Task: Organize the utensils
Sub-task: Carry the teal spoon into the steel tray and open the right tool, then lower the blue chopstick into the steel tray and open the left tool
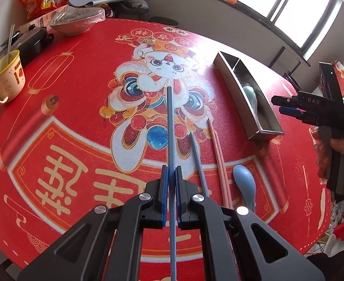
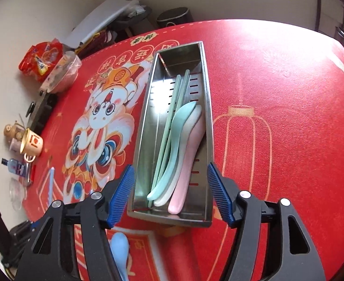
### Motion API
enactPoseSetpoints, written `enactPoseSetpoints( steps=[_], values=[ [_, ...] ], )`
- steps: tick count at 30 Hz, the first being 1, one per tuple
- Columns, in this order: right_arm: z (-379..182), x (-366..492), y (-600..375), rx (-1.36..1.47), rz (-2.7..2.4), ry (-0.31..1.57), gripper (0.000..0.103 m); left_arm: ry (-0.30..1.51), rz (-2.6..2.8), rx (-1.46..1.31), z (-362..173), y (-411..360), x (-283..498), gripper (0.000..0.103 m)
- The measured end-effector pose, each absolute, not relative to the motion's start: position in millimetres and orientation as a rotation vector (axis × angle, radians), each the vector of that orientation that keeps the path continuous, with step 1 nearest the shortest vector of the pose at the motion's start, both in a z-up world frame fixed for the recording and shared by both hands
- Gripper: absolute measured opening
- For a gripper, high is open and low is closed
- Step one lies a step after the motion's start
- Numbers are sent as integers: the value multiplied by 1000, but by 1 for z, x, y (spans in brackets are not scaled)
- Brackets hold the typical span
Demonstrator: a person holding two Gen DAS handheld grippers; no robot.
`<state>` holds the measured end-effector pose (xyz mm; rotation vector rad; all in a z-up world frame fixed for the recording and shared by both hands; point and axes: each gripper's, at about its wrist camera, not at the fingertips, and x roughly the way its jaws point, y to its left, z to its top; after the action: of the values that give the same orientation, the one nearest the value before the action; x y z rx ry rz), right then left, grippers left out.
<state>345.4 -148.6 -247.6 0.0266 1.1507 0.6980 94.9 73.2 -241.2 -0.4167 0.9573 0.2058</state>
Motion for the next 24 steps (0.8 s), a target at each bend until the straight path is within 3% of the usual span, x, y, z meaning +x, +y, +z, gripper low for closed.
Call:
enactPoseSetpoints(
  steps=[2, 4, 24],
  values=[
    [-244, 339, -158, 53, 707, 1135, 72, 948, 186, -435, -234, 71, 104, 6],
    [-242, 335, -167, 78, 699, 1123, 88, 941, 163, -445, -228, 67, 117, 6],
    [-246, 331, -284, 180, 490, 1103, 88, 949, 25, -574, -221, -8, 314, 6]
  ],
)
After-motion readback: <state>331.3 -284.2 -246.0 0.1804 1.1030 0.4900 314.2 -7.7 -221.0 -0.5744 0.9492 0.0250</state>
